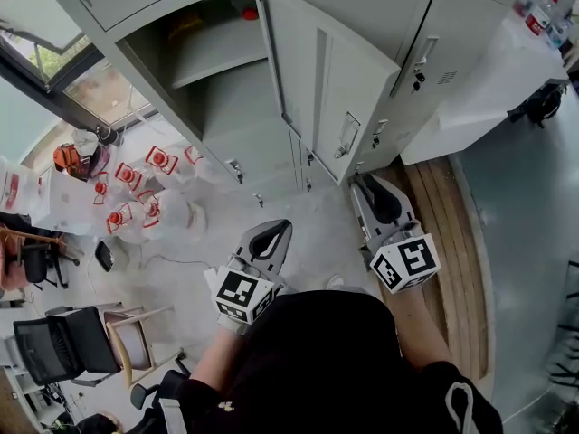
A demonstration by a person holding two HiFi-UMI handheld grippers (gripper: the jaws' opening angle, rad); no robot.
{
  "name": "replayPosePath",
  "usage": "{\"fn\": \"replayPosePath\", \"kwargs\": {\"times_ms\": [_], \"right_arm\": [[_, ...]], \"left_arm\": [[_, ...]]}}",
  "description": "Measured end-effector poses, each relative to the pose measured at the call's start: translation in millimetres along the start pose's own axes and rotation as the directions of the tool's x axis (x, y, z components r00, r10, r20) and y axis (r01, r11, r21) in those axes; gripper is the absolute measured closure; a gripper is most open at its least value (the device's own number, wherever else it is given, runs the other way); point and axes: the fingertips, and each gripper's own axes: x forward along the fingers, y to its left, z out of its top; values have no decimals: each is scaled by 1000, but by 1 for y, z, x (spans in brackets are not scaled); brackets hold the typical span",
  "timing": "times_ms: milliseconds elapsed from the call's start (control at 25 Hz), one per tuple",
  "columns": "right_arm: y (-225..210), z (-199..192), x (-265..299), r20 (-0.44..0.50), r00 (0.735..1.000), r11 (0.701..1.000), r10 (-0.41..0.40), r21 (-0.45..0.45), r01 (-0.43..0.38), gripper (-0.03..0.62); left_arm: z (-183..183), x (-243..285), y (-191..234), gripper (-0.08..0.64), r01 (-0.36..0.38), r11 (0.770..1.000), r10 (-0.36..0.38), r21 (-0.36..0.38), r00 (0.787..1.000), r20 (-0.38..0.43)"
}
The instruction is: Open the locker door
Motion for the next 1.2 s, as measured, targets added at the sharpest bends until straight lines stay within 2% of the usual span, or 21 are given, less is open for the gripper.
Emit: {"fn": "replayPosePath", "kwargs": {"times_ms": [160,520,760,1200], "right_arm": [[17,-28,-12,-56,998,1000,-3,5,3,491],[35,-60,-36,-121,991,999,-50,4,51,497],[35,-67,-43,-136,988,997,-76,5,77,499],[35,-66,-43,-146,987,998,-70,-11,69,502]], "left_arm": [[-1,0,0,534,41,999,-41,3,999,1],[-10,4,-4,534,120,993,-120,-2,993,-15],[-11,12,-12,534,166,986,-166,15,986,-26],[-13,17,-14,534,178,984,-178,12,984,-31]]}}
